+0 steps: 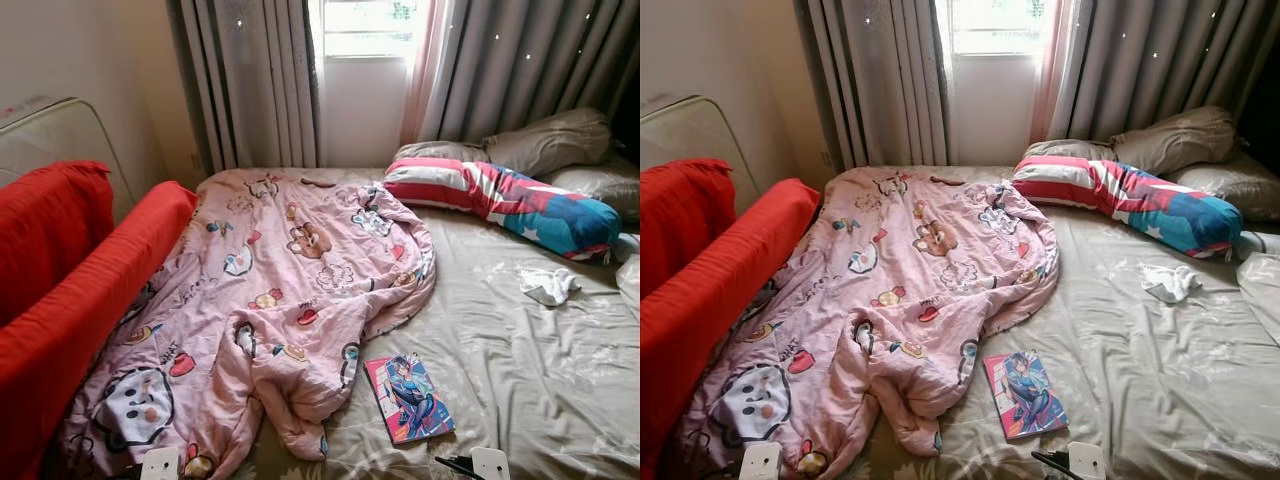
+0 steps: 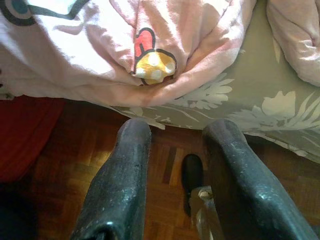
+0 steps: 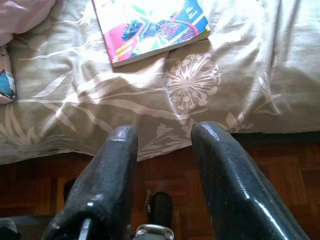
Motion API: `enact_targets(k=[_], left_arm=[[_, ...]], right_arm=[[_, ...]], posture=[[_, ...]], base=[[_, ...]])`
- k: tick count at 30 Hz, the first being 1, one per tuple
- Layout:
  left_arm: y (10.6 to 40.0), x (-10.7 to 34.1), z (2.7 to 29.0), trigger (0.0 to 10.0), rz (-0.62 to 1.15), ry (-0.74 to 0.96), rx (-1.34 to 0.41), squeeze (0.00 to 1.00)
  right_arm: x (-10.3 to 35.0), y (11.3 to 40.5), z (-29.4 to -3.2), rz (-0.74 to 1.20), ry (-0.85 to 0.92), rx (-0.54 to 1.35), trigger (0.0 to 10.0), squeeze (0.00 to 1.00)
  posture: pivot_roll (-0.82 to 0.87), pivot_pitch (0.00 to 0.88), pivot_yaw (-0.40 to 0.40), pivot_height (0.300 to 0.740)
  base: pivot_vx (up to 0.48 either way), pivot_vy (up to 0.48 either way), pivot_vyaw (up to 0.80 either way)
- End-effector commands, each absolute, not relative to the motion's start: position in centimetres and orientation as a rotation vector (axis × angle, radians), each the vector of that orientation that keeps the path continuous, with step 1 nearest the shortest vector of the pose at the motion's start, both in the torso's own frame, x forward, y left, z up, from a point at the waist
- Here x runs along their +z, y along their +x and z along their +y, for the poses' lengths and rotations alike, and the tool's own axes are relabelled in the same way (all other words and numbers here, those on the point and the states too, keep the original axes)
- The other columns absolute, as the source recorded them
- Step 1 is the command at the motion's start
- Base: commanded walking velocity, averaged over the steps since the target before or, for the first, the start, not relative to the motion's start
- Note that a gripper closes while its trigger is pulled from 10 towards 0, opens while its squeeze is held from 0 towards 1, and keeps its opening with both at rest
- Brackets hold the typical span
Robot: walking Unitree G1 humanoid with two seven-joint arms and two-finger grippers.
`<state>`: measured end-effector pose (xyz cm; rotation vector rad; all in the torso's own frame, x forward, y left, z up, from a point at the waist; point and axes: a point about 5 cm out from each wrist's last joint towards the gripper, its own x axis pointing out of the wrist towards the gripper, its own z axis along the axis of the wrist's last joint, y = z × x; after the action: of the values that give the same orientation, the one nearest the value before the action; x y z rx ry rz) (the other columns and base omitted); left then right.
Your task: Clean up the room
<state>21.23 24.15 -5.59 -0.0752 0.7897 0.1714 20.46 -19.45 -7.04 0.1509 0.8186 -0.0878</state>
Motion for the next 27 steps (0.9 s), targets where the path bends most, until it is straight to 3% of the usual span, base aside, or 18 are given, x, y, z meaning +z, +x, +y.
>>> enact_targets(k=[1,8,27], left_arm=[[21.3,-5.4,24.6,10.0,0.780,-0.078,0.179,0.00],[21.1,-5.6,24.2,10.0,0.788,-0.075,0.168,0.00],[21.0,-5.9,23.4,10.0,0.797,-0.062,0.138,0.00]], right_arm=[[-7.0,20.5,-19.5,0.808,0.164,-0.098,10.0,0.00],[-7.0,20.5,-19.6,0.805,0.158,-0.096,10.0,0.00],[-7.1,20.3,-19.5,0.809,0.153,-0.089,10.0,0.00]], posture=[[-0.01,0.002,0.005,0.740],[-0.01,0.000,0.005,0.740],[-0.02,0.000,0.009,0.740]], base=[[0.000,0.000,0.00],[0.000,0.000,0.00],[0.277,0.000,0.00]])
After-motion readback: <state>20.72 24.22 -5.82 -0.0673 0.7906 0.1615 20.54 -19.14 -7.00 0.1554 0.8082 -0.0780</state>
